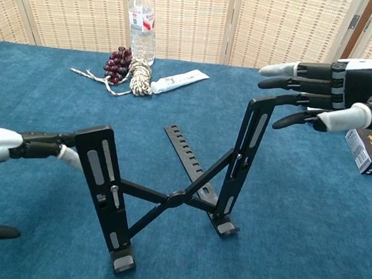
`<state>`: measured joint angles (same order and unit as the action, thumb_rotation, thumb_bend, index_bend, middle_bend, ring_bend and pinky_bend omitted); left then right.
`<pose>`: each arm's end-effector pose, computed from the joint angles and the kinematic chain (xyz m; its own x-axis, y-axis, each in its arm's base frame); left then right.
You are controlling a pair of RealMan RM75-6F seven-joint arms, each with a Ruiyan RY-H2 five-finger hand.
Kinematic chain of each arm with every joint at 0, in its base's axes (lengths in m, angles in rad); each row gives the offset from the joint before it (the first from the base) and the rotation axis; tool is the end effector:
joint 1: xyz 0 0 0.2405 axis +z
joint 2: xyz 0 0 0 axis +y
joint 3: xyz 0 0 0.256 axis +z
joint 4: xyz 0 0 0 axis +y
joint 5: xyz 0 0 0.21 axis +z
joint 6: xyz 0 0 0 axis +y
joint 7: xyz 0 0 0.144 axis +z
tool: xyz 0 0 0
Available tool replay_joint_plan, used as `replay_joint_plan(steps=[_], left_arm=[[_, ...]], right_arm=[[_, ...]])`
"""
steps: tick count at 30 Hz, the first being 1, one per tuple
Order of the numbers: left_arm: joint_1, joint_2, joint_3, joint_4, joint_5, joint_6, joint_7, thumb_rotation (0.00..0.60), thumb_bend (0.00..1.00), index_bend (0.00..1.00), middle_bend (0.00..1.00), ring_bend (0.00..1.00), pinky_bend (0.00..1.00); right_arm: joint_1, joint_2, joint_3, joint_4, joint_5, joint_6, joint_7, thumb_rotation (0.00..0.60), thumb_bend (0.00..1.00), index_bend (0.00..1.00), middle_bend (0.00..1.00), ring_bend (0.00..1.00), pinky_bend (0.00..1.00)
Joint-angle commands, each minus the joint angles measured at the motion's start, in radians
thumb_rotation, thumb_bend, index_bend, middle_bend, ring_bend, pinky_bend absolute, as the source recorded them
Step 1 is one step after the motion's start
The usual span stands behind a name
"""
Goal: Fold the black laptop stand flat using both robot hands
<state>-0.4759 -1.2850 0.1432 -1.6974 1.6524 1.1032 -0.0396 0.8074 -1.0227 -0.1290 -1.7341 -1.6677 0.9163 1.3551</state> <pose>-0.2114 0.2080 0.0247 0.3677 0.4559 0.8105 0.8638 -0.4903 -0.1161 -0.1713 -0.2878 0.0834 -0.4196 -0.7622 0.4929 -0.8300 0.1024 -0.5483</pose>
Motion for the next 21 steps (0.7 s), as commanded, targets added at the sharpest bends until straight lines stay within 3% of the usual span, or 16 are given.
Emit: replay_joint_plan(steps=[1, 13, 21], left_arm=[[0.049, 0.037, -0.007, -0.025, -0.043, 0.059, 0.027, 0.600, 0.17, 0.16, 0.01, 0.00, 0.00], [0.152, 0.109, -0.018, -0.068, -0.108, 0.174, 0.063, 0.600, 0.17, 0.15, 0.01, 0.00, 0.00], [0.185, 0.123, -0.029, -0.070, -0.103, 0.209, 0.056, 0.600, 0.17, 0.15, 0.01, 0.00, 0.00]], right_arm=[[0.040, 0.033, 0.015, -0.032, 0.027, -0.074, -0.048, 0.600, 0.01, 0.00, 0.00, 0.00, 0.16], [0.094, 0.021, 0.067, -0.048, 0.110, -0.210, -0.142, 0.600, 0.01, 0.00, 0.00, 0.00, 0.15], [0.117, -0.059, 0.127, -0.019, 0.195, -0.271, -0.214, 0.600, 0.01, 0.00, 0.00, 0.00, 0.15]])
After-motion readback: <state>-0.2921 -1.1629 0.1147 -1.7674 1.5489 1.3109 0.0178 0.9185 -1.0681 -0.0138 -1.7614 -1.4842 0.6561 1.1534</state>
